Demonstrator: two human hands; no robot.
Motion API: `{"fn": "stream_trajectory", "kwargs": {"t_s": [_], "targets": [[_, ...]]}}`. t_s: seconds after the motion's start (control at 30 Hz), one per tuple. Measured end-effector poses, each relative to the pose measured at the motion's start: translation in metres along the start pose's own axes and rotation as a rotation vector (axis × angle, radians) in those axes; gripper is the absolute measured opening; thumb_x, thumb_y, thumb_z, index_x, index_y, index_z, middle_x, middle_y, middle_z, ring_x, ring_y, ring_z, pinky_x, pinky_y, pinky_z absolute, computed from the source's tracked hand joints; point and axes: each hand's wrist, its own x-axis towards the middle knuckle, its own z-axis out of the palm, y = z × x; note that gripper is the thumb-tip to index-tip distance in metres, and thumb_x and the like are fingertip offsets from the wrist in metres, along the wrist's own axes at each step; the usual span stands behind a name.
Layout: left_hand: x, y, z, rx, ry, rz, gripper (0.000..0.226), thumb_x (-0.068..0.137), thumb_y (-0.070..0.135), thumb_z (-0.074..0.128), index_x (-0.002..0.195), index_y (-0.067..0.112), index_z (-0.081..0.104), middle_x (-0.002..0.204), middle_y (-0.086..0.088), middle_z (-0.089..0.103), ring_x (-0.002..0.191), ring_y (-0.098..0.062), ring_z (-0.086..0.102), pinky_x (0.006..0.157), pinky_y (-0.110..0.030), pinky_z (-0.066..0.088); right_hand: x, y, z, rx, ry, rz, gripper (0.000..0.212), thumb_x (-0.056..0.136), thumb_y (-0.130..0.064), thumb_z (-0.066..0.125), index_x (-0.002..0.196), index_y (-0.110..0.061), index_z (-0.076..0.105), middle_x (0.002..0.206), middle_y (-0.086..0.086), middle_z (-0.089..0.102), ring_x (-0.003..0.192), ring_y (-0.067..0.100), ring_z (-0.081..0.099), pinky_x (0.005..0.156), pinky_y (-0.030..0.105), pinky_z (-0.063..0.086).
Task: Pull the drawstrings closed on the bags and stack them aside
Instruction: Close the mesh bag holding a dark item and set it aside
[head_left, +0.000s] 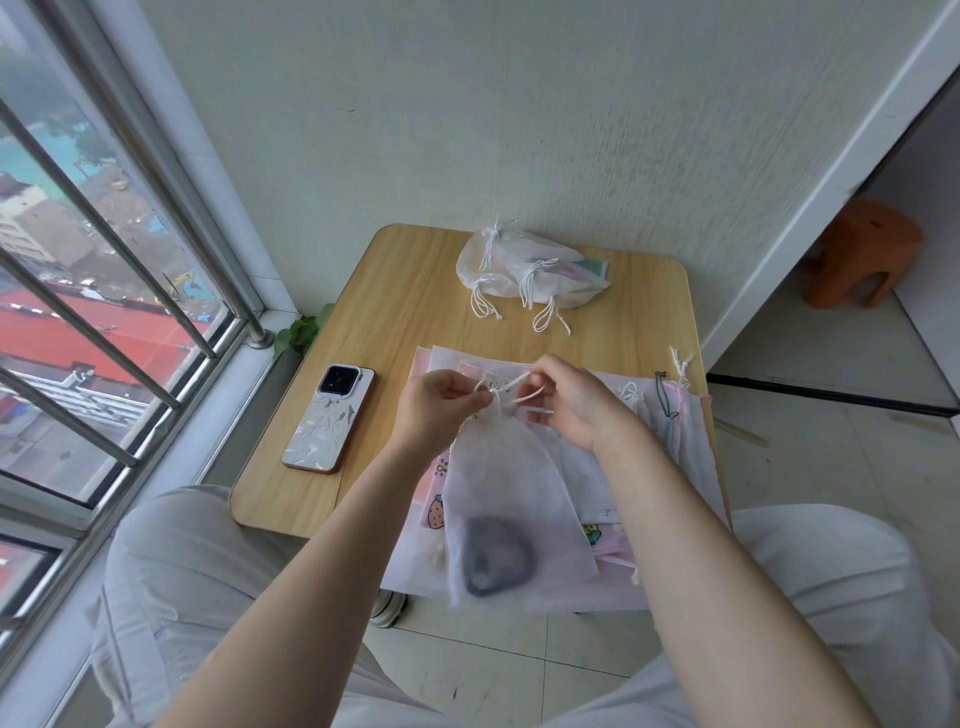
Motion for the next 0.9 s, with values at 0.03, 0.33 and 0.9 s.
{"fn": "stream_trajectory", "kwargs": {"t_s": [0.03,0.33,0.9], "targets": [[0.000,-0.001,0.000,-0.016,-0.002,-0.010,0.015,0.074,0.012,0.083,0.069,0.013,0.069,0.078,-0.009,0.074,0.069,-0.014,0.064,0.070,-0.031,0.051,0.000,0.000,0.000,0.119,0.009,-0.024,0.036,0.093,-0.016,0.049,0.058,-0.017,0.039,0.066,0.006,0.056,0.066,0.020,0.059,0.063,0.032,0.042],[0.004,-0.005,-0.014,0.073,0.242,-0.106,0.017,0.080,0.030,0.079,0.071,0.019,0.071,0.069,0.001,0.071,0.065,-0.014,0.065,0.064,-0.027,0.050,-0.006,-0.012,-0.004,0.332,0.139,-0.091,0.032,0.091,-0.008,0.042,0.065,-0.020,0.031,0.044,-0.006,0.020,0.036,0.010,0.017,0.039,0.020,0.021],[0.007,0.019,0.002,0.413,-0.149,0.322,0.041,0.083,0.000,0.046,0.112,0.022,0.063,0.099,0.004,0.067,0.093,-0.013,0.063,0.089,-0.033,0.052,-0.017,-0.025,0.019,-0.633,0.134,-0.358,0.011,0.085,-0.013,0.060,0.087,-0.022,0.065,0.088,0.004,0.062,0.058,0.009,0.049,0.053,0.023,0.045]]}}
